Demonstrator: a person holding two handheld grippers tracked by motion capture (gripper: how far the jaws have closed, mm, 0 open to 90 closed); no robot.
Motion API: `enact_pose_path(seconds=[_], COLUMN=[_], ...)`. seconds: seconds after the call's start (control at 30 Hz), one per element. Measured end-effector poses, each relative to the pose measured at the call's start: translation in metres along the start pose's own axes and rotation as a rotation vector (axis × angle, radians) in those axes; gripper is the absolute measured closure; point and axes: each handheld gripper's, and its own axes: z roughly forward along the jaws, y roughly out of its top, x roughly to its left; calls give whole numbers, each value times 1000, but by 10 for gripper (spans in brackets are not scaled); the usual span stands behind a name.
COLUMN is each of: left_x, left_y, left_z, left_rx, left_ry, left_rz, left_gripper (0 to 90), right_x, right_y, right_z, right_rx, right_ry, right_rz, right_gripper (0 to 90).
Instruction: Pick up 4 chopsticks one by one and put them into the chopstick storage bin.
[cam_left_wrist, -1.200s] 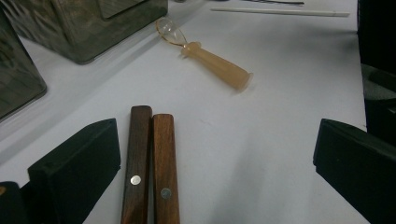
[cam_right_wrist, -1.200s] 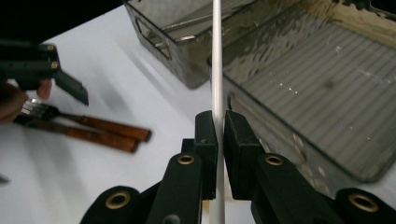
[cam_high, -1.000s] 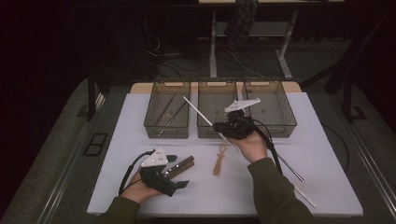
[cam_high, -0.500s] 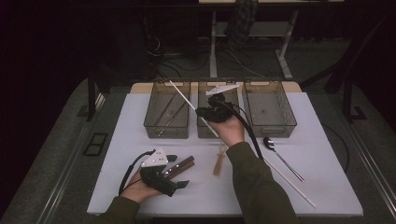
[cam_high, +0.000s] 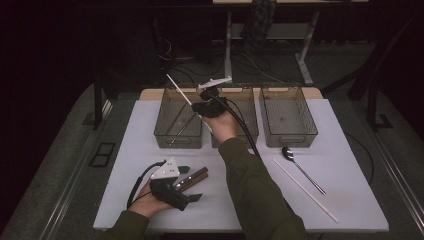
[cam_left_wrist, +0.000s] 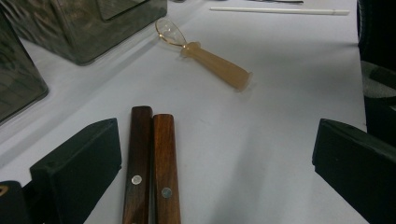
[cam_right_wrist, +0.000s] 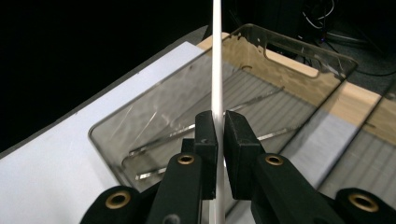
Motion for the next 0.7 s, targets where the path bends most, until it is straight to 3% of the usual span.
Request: enact_pose_path(seconds=[0.33,0.53,0.7], left_x=[0,0,-1], left_y=[0,0,0], left_z=[1,1,2], left_rx=[0,10,11], left_ry=[-11,-9,-13], left_rz=[0,13,13], left_gripper=[0,0,0], right_x=[12,14,15], right_y=[16,9,-1], right_z=[39,58,69], right_rx=[10,34,89], right_ry=[-6,4,-21], right_rz=[-3,23,8], right_gripper=[838,837,837])
